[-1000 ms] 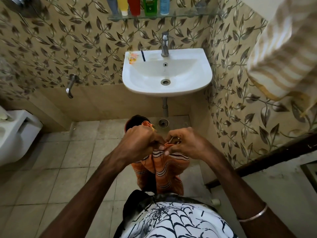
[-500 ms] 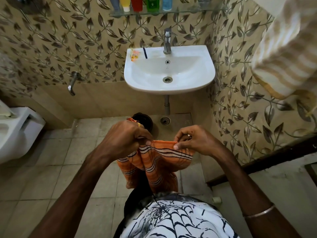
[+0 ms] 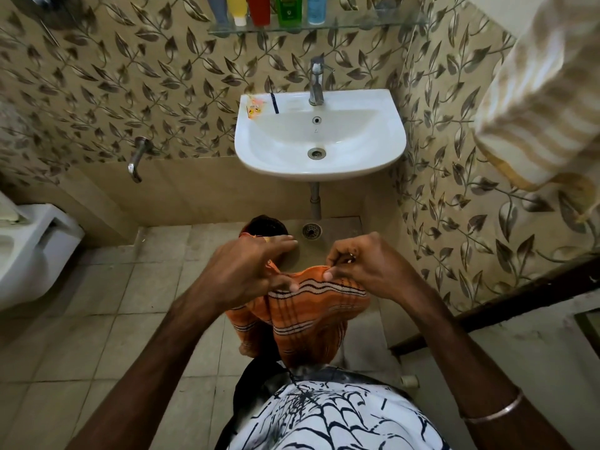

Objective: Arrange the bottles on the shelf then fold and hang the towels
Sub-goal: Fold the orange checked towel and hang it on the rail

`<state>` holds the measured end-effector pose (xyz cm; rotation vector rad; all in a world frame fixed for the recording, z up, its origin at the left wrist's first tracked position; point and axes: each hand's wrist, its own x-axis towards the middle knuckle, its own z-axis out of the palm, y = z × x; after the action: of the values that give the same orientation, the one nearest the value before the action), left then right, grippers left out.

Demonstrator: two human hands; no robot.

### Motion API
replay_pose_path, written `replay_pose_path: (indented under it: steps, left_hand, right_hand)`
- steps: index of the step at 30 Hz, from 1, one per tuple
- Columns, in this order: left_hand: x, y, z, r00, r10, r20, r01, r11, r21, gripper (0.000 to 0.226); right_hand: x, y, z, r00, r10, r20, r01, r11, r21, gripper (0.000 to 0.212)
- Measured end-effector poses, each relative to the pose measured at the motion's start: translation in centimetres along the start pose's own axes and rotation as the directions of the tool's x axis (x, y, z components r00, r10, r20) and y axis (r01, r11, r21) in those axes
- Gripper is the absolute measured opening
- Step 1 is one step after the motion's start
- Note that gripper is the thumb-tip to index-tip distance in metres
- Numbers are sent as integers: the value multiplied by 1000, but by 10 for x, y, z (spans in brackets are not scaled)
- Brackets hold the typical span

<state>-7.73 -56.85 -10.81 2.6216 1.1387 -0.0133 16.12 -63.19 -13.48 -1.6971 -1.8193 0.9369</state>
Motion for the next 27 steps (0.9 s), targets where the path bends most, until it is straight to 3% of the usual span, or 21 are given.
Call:
replay_pose_path:
  steps: [3, 7, 10, 17, 27]
  left_hand:
    - [7, 19, 15, 997, 70, 31, -65, 990, -122, 81]
    - [13, 22, 26, 991, 130, -34, -134, 956, -261, 31]
    - [13, 20, 26, 983, 159, -94, -177, 955, -237, 14]
    - [9, 11, 17, 980, 170, -100, -189, 951, -243, 16]
    - [-2, -8, 7, 982, 118, -145, -150, 960, -238, 18]
  right_hand:
    - [-1, -8, 5, 997, -61, 37, 63, 997, -34, 9]
    - [-2, -11, 3, 998, -60, 37, 61, 998, -25, 9]
    - [-1, -8, -2, 996, 10, 90, -10, 1000, 1, 13]
    - [1, 1, -3, 974, 109, 198, -101, 994, -52, 12]
    - [0, 8, -6, 984, 162, 80, -153, 983, -101, 12]
